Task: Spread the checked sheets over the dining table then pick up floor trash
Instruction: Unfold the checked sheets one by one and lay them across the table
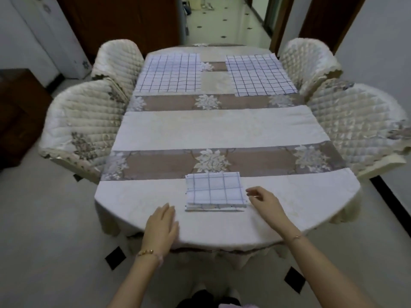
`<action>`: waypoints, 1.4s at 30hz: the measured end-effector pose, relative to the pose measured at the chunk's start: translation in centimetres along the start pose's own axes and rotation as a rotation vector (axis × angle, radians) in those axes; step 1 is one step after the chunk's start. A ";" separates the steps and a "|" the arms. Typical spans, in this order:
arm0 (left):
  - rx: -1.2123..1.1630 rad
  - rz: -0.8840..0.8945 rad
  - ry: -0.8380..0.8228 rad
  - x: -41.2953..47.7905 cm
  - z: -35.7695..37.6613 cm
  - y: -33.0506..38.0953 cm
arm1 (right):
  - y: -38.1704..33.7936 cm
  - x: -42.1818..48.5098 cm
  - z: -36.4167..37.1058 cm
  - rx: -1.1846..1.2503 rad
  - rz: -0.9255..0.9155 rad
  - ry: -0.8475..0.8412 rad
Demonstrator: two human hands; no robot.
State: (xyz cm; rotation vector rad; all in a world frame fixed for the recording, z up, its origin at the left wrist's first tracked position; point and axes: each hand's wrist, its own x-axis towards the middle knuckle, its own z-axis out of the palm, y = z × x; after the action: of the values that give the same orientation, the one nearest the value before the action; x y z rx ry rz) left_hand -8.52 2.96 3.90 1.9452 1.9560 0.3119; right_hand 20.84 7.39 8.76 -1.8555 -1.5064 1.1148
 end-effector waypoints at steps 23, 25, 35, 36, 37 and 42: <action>0.198 -0.036 -0.182 -0.1 2.2 -2.1 | 0.6 10.8 2.6 -0.349 -0.111 0.033; 0.199 -0.039 -0.175 -0.1 2.3 -2.0 | 0.7 10.7 2.6 -0.358 -0.126 0.024; 0.130 -0.078 -0.157 -0.3 2.2 -1.3 | 0.3 9.8 2.0 -0.218 -0.144 0.068; 0.115 -0.065 -0.130 -0.4 2.1 -1.3 | 0.1 9.3 1.7 -0.191 -0.140 0.075; 0.117 -0.039 -0.077 -0.3 2.2 -1.4 | 0.0 8.9 1.3 -0.144 -0.123 0.081; 0.163 -0.054 -0.128 0.0 1.5 -1.2 | -1.3 5.1 -1.2 0.330 0.045 0.023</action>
State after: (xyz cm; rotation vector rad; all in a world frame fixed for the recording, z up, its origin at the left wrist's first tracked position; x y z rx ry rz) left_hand -8.98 2.75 2.09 1.9535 2.0000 0.0133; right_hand 21.41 12.80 9.06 -1.6736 -1.1891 1.2723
